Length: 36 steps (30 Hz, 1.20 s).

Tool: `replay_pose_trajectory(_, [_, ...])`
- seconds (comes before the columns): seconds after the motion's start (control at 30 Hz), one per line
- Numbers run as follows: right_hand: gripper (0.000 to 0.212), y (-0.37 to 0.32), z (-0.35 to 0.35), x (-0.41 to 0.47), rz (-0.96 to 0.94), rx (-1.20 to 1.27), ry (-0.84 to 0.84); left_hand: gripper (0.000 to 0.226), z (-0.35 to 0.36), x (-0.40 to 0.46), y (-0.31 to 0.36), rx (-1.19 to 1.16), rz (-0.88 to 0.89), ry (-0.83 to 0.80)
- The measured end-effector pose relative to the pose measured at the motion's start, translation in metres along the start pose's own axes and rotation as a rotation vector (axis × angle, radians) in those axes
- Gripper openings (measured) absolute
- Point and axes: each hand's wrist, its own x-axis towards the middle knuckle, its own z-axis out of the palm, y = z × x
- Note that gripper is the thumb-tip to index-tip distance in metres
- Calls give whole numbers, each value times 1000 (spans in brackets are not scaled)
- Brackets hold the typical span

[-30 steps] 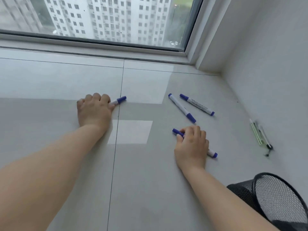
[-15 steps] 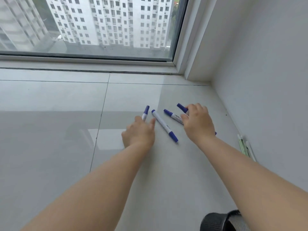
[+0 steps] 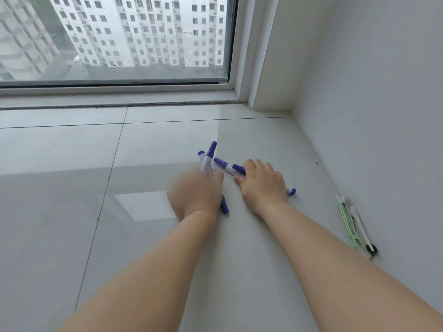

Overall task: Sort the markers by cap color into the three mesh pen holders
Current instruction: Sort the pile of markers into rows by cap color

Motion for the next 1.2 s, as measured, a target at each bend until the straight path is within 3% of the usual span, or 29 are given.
replay_pose_trajectory(0.13, [29,2,-22,1,22,95,-192,28,-4,2,0,-152,-2,13])
replay_pose_trajectory(0.27, [17,-12,-59,-24,45,112,-456,31,-19,-5,-5,-160,97,-135])
replay_pose_trajectory(0.33, [12,-16,-83,-44,94,323,-494,32,-31,-8,-14,-220,110,-270])
replay_pose_trajectory(0.47, [7,-21,-123,-83,124,664,-414,20,-74,-29,-23,-699,-275,-538])
replay_pose_trajectory(0.53, [10,-30,-135,-101,47,604,-349,17,-97,-47,-25,-908,-484,-636])
replay_pose_trajectory(0.6, [15,-41,-142,-118,-47,457,-308,16,-115,-67,-29,-981,-540,-660])
replay_pose_trajectory(0.73, [24,-67,-153,-157,-106,441,-229,10,-155,-98,-39,-923,-341,-685])
replay_pose_trajectory(0.87, [27,-85,-144,-199,-128,426,-204,19,-184,-128,-62,-637,-33,-654])
replay_pose_trajectory(1.03, [29,-105,-123,-257,-142,386,-202,22,-211,-173,-96,-572,19,-714])
replay_pose_trajectory(1.2, [20,-102,-106,-308,-62,452,-60,20,-228,-219,-122,-513,84,-680])
